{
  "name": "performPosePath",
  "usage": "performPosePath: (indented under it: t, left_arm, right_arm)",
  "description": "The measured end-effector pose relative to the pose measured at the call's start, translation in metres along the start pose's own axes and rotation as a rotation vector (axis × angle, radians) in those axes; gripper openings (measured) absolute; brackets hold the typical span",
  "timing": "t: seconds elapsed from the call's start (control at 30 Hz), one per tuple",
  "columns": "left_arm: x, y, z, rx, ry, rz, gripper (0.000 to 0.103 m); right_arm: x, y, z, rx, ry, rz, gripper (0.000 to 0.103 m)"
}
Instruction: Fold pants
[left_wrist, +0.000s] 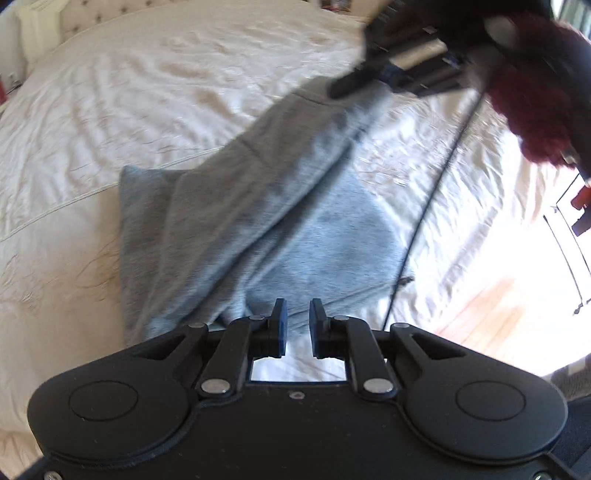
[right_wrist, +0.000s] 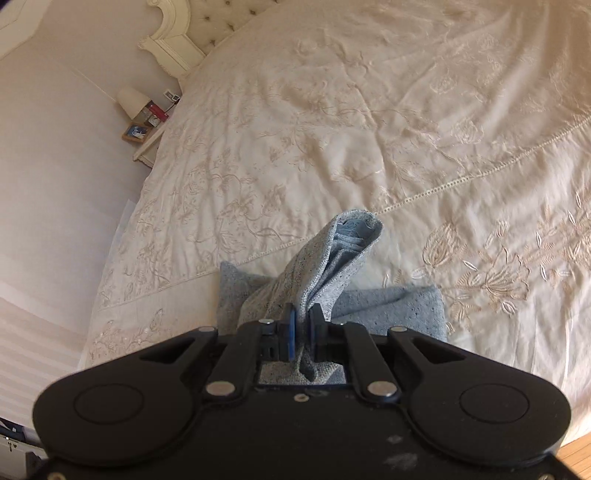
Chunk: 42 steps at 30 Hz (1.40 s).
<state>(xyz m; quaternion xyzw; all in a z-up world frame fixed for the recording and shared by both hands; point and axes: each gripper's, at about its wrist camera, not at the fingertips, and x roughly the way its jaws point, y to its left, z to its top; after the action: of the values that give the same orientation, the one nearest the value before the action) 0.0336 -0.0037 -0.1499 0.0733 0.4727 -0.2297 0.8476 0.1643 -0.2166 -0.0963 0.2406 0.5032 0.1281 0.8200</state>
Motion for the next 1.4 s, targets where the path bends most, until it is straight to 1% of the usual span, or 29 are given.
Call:
performPosePath:
  t: [0.07,0.1,0.13,0.2,0.27,0.3,0.37,0.4,0.47,0.57,0.63,0.67,0.73,0.83,0.9,0.93,0.97,1.0,1.07,1.13,1.17,1.2,1.27,1.33,1.37,1.4]
  left_arm:
    - [0.015,-0.017,0.005,0.067,0.000,0.007,0.022]
    - [0.024,-0.021,0.007,0.089,0.003,0.029,0.024]
    - [0.034,-0.024,0.008,0.098,0.006,0.072,0.024]
    - [0.052,-0.018,0.012,0.073,0.015,0.139,0.023]
    - [0.065,-0.008,0.012,0.035,0.029,0.178,0.024]
    - [0.073,-0.004,0.010,0.036,0.045,0.216,0.024]
    - [0.087,0.006,0.004,0.047,0.114,0.296,0.024]
    - [0.089,0.014,-0.003,0.018,0.130,0.318,0.025]
    - [0.082,0.035,-0.012,-0.105,0.123,0.296,0.025]
    - [0.063,0.068,-0.027,-0.331,0.136,0.270,0.023]
    - [0.057,0.086,-0.040,-0.459,0.161,0.301,0.021]
    - [0.054,0.097,-0.048,-0.530,0.176,0.302,0.021]
    - [0.048,0.115,-0.065,-0.642,0.212,0.325,0.020]
    - [0.033,0.135,-0.082,-0.722,0.226,0.367,0.020]
    - [0.017,0.145,-0.082,-0.752,0.205,0.399,0.020]
    - [0.008,0.147,-0.081,-0.760,0.184,0.411,0.020]
    - [0.000,0.146,-0.073,-0.756,0.157,0.421,0.020]
    - [-0.008,0.145,-0.064,-0.742,0.124,0.430,0.020]
    - [-0.015,0.139,-0.039,-0.672,0.057,0.428,0.020]
    - [-0.009,0.130,-0.010,-0.579,0.014,0.394,0.020]
    - [-0.004,0.123,0.000,-0.541,0.003,0.371,0.025]
    - [0.004,0.115,0.012,-0.492,-0.007,0.340,0.028]
    - [0.022,0.093,0.027,-0.390,-0.004,0.285,0.029]
    - [0.042,0.073,0.033,-0.283,0.026,0.261,0.032]
    - [0.058,0.063,0.032,-0.217,0.071,0.254,0.037]
    - [0.072,0.058,0.029,-0.173,0.129,0.265,0.040]
  right_arm:
    - [0.002,0.006,0.003,-0.019,0.000,0.009,0.009]
    - [0.006,0.009,0.005,-0.032,0.001,0.009,0.009]
    - [0.007,0.012,0.006,-0.041,0.001,0.005,0.009]
    - [0.006,0.012,0.006,-0.039,0.001,0.007,0.009]
    - [0.002,0.010,0.005,-0.031,0.003,0.010,0.009]
    - [-0.001,0.009,0.004,-0.031,0.002,0.009,0.009]
    - [-0.004,0.006,0.002,-0.033,0.003,0.008,0.009]
    - [-0.006,0.004,0.002,-0.028,0.002,0.009,0.009]
    - [-0.010,0.000,0.000,-0.011,-0.004,0.007,0.009]
    - [-0.014,-0.009,-0.005,0.014,-0.005,-0.007,0.009]
    - [-0.015,-0.021,-0.015,0.044,0.006,-0.022,0.009]
    - [-0.014,-0.026,-0.019,0.052,0.015,-0.034,0.009]
    - [-0.004,-0.043,-0.037,0.059,0.053,-0.086,0.009]
    - [0.026,-0.074,-0.063,0.090,0.145,-0.172,0.010]
    - [0.041,-0.087,-0.074,0.090,0.193,-0.219,0.012]
    - [0.042,-0.088,-0.077,0.087,0.192,-0.239,0.016]
    - [0.038,-0.085,-0.077,0.085,0.183,-0.249,0.018]
    - [0.033,-0.080,-0.076,0.078,0.168,-0.262,0.018]
    - [0.020,-0.068,-0.071,0.038,0.105,-0.282,0.019]
    - [0.010,-0.051,-0.066,-0.025,0.023,-0.289,0.021]
    - [0.009,-0.043,-0.063,-0.057,-0.012,-0.282,0.023]
    - [0.011,-0.036,-0.061,-0.083,-0.028,-0.265,0.027]
    - [0.021,-0.030,-0.060,-0.110,-0.023,-0.240,0.027]
    - [0.037,-0.027,-0.061,-0.127,-0.008,-0.262,0.027]
    - [0.047,-0.031,-0.062,-0.126,0.013,-0.282,0.027]
    - [0.057,-0.035,-0.063,-0.119,0.042,-0.296,0.028]
